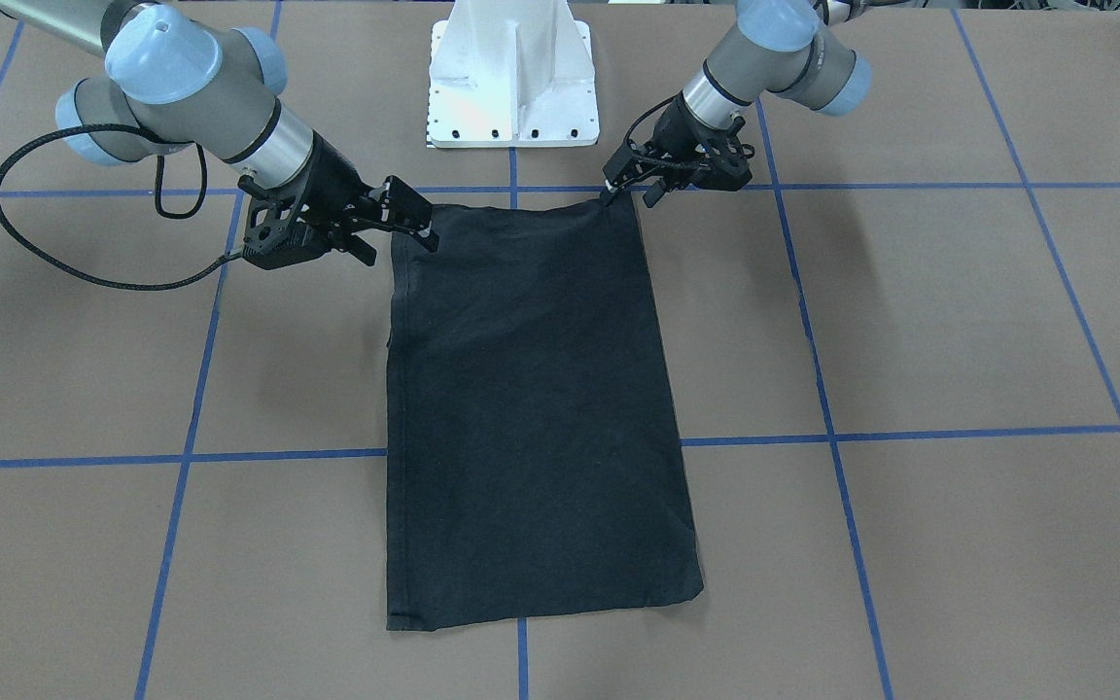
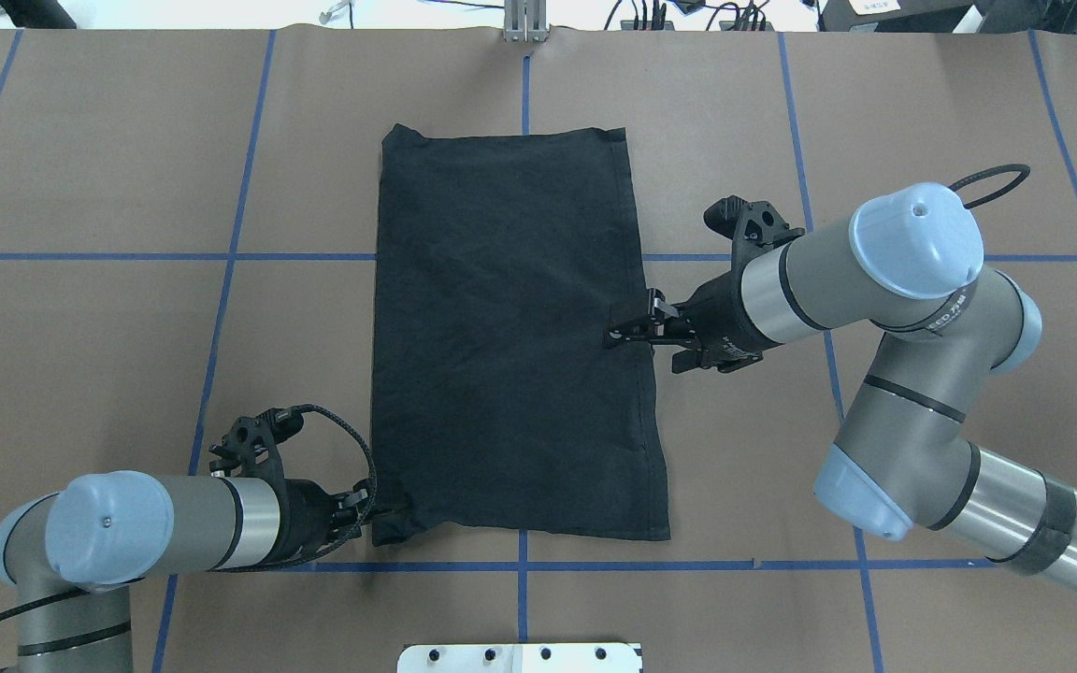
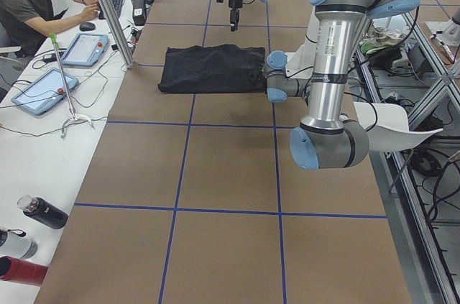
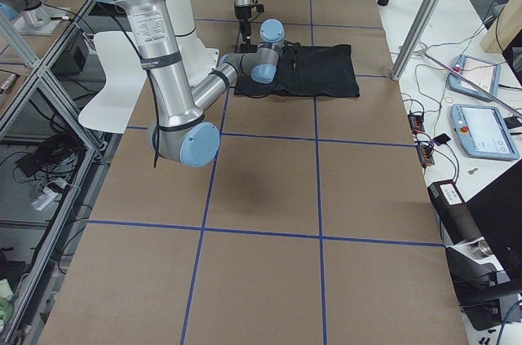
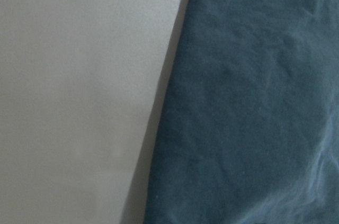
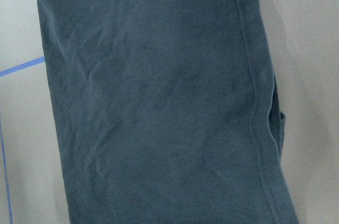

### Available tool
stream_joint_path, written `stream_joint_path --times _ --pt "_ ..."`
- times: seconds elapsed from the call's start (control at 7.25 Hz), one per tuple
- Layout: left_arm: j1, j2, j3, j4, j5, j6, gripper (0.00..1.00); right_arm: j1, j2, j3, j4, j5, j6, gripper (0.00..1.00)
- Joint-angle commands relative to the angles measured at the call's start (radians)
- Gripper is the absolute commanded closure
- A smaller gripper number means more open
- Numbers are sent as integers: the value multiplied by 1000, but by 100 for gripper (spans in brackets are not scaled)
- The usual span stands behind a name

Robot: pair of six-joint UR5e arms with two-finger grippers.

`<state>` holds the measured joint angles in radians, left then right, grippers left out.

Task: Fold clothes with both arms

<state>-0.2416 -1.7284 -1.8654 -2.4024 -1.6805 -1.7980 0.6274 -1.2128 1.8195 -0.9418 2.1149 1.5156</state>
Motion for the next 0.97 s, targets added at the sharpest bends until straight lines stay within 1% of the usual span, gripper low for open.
stream_joint_path --times 0.0,0.69,0.83 --pt "19 -2 0 0 1 0 18 0 -2 1 0 2 -2 0" --pt "27 -4 5 0 1 0 19 3 -8 17 0 5 0 0" --pt "27 -5 6 0 1 0 21 3 -8 17 2 7 -2 0"
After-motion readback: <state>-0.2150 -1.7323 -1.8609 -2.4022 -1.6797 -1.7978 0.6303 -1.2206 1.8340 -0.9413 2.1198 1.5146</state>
